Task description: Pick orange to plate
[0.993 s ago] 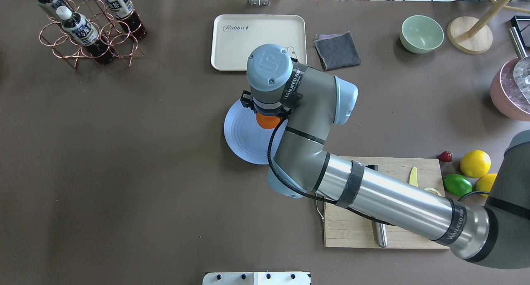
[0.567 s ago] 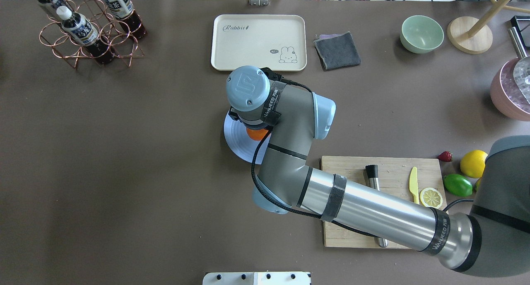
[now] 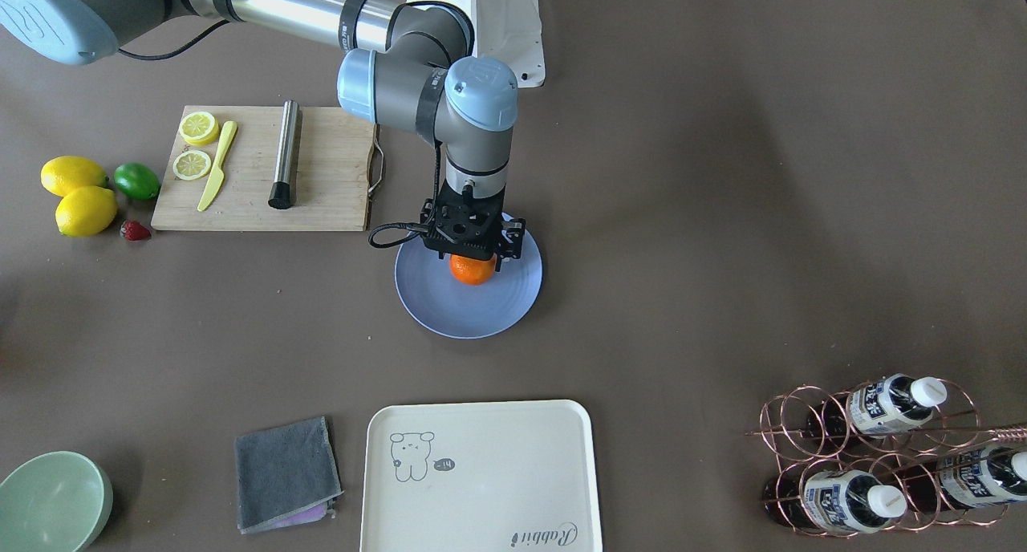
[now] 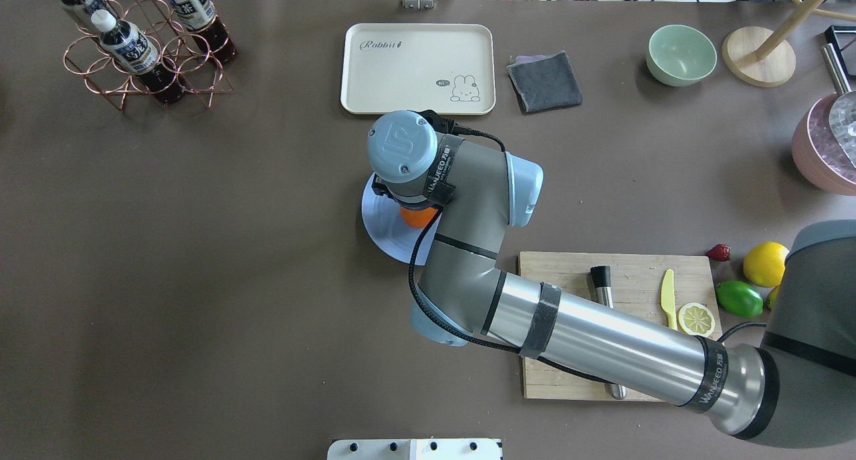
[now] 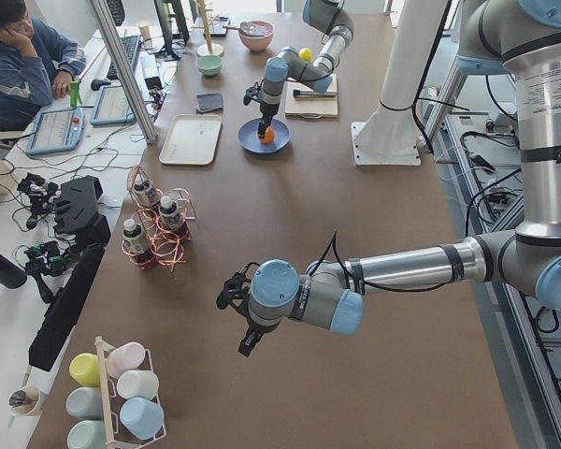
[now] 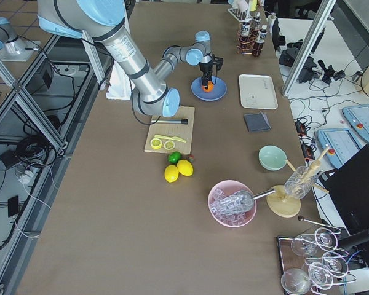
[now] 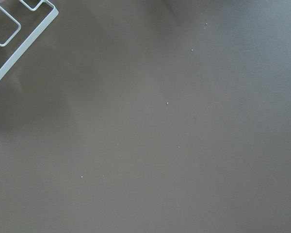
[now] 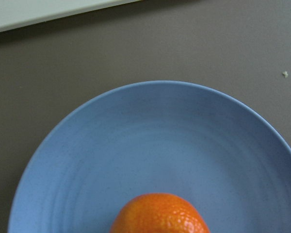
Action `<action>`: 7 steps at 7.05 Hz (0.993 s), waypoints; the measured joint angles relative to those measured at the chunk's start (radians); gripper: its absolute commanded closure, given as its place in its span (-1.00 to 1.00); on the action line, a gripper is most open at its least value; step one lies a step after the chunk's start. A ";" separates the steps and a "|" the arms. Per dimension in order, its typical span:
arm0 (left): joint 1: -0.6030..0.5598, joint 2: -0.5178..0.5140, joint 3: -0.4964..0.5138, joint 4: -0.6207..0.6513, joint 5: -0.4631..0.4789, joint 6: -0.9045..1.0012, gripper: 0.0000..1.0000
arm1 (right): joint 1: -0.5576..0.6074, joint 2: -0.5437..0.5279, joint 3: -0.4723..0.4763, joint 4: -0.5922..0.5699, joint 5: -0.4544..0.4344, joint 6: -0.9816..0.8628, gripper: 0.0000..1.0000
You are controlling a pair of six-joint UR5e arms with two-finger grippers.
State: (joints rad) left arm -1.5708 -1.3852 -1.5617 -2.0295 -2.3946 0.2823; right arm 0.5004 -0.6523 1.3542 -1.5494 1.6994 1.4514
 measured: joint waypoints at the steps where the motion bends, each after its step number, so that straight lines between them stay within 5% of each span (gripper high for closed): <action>1: 0.000 0.000 0.000 0.000 0.000 0.000 -0.96 | 0.021 0.004 0.019 0.000 0.012 -0.020 -1.00; 4: 0.000 -0.004 0.003 0.002 0.000 0.000 -0.96 | 0.184 -0.066 0.107 -0.006 0.184 -0.160 -1.00; 7: 0.006 -0.013 0.029 0.013 -0.003 -0.005 -0.96 | 0.447 -0.417 0.316 -0.007 0.382 -0.519 -1.00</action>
State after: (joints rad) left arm -1.5652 -1.3977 -1.5325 -2.0167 -2.3972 0.2776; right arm 0.9477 -1.0693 1.6702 -1.5562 2.0811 0.9323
